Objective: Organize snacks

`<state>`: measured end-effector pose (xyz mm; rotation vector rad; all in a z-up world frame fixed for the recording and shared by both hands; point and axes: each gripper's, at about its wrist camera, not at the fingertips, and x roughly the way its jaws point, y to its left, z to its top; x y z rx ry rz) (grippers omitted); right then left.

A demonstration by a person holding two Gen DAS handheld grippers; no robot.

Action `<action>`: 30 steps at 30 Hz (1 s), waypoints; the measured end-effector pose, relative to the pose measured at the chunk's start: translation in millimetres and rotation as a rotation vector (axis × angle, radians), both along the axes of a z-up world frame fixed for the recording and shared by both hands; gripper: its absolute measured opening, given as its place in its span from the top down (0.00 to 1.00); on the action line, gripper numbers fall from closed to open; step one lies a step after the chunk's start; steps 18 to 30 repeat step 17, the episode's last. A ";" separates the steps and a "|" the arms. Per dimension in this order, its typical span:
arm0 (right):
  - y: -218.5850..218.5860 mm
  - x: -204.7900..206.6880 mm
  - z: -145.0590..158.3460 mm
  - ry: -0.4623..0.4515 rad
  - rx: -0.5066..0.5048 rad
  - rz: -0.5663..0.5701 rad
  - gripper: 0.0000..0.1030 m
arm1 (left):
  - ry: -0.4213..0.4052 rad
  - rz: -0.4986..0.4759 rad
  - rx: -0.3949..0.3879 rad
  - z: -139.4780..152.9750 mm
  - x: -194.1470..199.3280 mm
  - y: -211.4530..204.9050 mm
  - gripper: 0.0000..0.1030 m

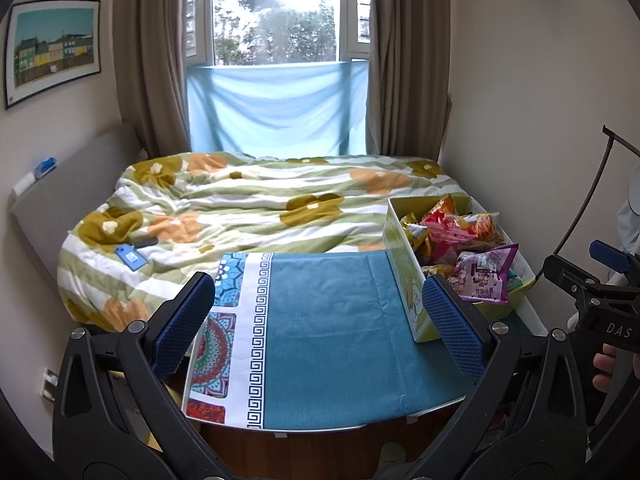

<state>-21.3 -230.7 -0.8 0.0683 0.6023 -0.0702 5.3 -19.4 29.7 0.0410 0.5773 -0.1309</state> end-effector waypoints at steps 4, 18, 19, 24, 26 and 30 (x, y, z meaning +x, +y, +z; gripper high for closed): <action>0.3 0.2 -0.1 0.001 -0.001 0.000 0.00 | 0.003 -0.004 -0.010 -0.1 3.7 1.4 0.00; 0.2 2.2 0.4 0.002 0.000 0.000 0.00 | -0.011 0.008 0.011 -1.6 13.5 -4.6 0.00; 0.2 2.2 0.4 0.002 0.000 0.000 0.00 | -0.011 0.008 0.011 -1.6 13.5 -4.6 0.00; 0.2 2.2 0.4 0.002 0.000 0.000 0.00 | -0.011 0.008 0.011 -1.6 13.5 -4.6 0.00; 0.2 2.2 0.4 0.002 0.000 0.000 0.00 | -0.011 0.008 0.011 -1.6 13.5 -4.6 0.00; 0.2 2.2 0.4 0.002 0.000 0.000 0.00 | -0.011 0.008 0.011 -1.6 13.5 -4.6 0.00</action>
